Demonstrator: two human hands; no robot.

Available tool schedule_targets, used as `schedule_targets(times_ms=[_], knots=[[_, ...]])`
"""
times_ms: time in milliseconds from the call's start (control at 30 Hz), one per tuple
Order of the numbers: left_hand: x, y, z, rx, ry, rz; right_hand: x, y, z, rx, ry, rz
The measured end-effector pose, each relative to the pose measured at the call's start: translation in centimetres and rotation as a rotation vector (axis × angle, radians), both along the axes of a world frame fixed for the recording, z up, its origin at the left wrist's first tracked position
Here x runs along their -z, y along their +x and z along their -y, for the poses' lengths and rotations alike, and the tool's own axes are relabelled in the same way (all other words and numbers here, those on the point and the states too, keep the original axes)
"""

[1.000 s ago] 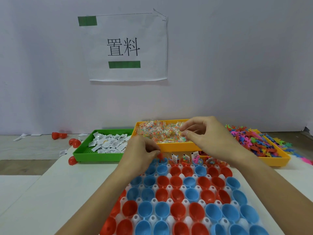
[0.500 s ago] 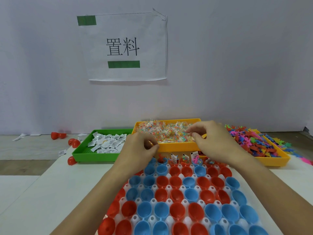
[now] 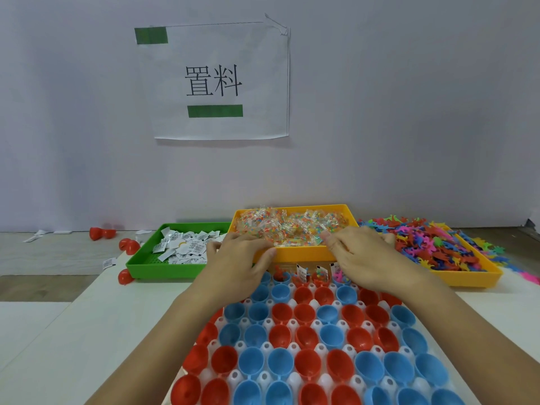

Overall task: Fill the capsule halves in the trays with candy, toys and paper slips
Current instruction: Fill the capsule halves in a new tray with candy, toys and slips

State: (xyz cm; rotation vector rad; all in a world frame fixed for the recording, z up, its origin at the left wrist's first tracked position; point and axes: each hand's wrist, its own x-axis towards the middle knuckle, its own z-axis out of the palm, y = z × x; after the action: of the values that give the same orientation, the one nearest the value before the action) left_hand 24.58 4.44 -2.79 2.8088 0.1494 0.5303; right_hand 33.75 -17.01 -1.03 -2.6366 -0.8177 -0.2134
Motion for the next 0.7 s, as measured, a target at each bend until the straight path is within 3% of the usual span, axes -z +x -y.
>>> schedule_targets(times_ms=[233, 433, 700], knots=[[-0.5, 0.0, 0.4, -0.018, -0.012, -0.027, 0.0, -0.1, -0.1, -0.055, 0.086, -0.056], [-1.6, -0.5, 0.5, -0.007, -0.160, 0.019, -0.5, -0.2, 0.1, -0.089, 0.149, -0.108], [-2.4, -0.7, 0.7, 0.007, -0.366, 0.217, -0.8, -0.4, 0.1, -0.109, 0.154, -0.066]])
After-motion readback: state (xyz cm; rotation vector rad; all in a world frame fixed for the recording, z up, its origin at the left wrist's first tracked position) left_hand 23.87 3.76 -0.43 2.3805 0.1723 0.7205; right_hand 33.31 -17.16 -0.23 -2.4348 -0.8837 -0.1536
